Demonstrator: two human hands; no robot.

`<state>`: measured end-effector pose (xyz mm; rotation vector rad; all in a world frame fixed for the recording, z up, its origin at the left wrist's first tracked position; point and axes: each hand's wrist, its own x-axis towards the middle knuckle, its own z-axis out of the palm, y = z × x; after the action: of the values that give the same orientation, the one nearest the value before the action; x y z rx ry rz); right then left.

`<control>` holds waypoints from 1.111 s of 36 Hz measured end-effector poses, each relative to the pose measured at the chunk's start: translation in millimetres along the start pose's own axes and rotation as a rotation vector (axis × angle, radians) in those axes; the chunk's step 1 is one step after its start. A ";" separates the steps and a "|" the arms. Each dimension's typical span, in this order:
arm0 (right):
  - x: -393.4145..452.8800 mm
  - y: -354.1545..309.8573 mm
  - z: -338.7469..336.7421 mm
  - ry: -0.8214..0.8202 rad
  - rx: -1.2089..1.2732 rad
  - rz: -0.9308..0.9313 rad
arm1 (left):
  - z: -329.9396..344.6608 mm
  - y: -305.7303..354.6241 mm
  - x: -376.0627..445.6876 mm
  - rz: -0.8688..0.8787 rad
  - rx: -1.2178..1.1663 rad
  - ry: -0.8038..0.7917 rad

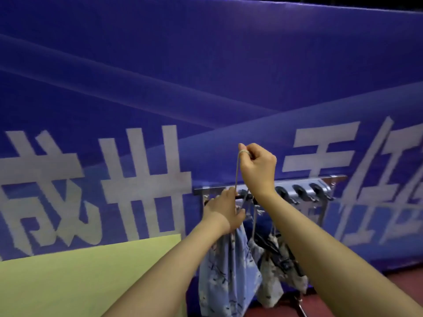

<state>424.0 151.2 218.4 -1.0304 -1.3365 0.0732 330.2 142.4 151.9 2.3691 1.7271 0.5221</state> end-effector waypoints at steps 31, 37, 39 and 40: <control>46.3 356.3 -283.1 -0.334 -0.372 0.393 | 274.3 283.8 180.3 -0.058 -0.387 -0.488; 59.2 392.1 -275.1 -0.389 -0.336 0.580 | 278.0 292.6 207.5 -0.059 -0.529 -0.376; 62.4 400.9 -269.3 -0.438 -0.309 0.607 | 278.3 291.0 216.4 -0.076 -0.573 -0.373; 62.3 402.9 -267.9 -0.454 -0.292 0.612 | 277.6 289.4 218.4 -0.083 -0.587 -0.393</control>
<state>861.0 269.9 37.1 -1.7211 -1.4099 0.6159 749.4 276.8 30.8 1.8272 1.2727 0.4354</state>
